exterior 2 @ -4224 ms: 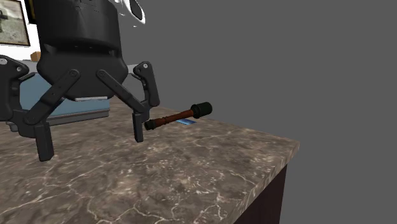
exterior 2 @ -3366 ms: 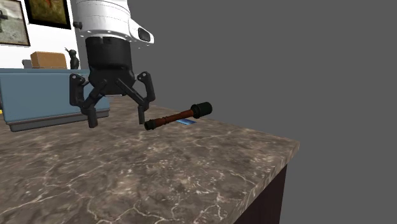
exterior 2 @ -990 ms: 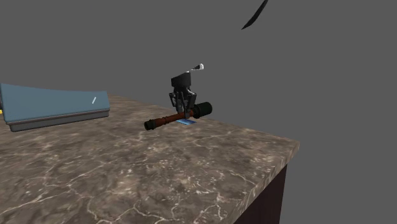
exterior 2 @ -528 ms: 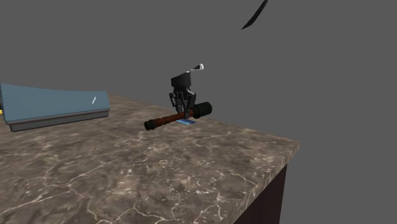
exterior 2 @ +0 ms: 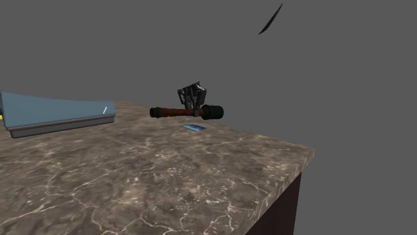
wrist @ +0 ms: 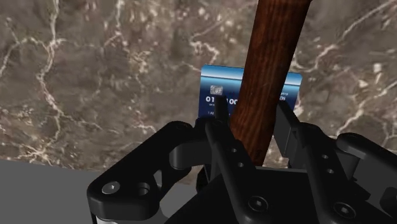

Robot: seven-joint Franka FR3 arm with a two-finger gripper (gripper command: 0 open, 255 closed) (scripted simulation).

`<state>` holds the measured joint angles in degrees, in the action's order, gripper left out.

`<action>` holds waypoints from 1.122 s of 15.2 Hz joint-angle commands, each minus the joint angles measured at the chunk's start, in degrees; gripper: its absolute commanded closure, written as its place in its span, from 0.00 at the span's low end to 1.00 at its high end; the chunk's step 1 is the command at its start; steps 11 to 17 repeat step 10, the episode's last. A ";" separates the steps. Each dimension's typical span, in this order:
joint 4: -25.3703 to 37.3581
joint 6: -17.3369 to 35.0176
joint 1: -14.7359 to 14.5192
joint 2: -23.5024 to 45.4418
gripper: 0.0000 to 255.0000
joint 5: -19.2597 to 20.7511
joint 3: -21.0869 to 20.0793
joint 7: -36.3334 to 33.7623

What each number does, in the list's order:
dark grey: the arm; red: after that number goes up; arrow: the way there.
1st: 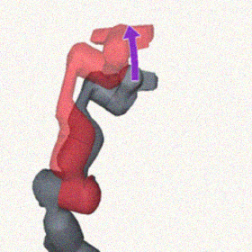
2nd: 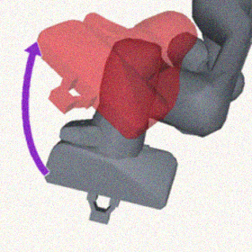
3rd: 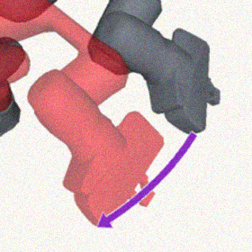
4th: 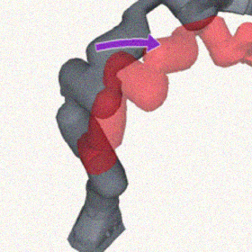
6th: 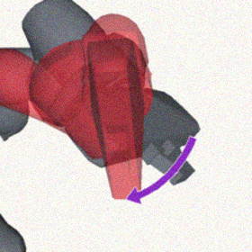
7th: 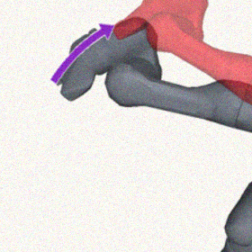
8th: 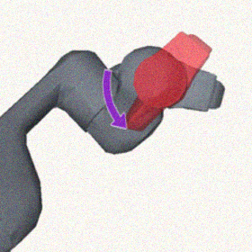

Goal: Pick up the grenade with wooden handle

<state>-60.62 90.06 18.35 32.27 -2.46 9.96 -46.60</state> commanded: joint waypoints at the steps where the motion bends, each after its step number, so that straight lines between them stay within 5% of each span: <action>1: 2.78 -2.07 0.19 0.69 1.00 -0.08 -0.01 0.02; 8: 15.36 -10.44 1.29 4.87 1.00 -0.62 -0.15 0.16; 17: 15.72 -10.65 1.33 5.00 1.00 -0.63 -0.16 0.16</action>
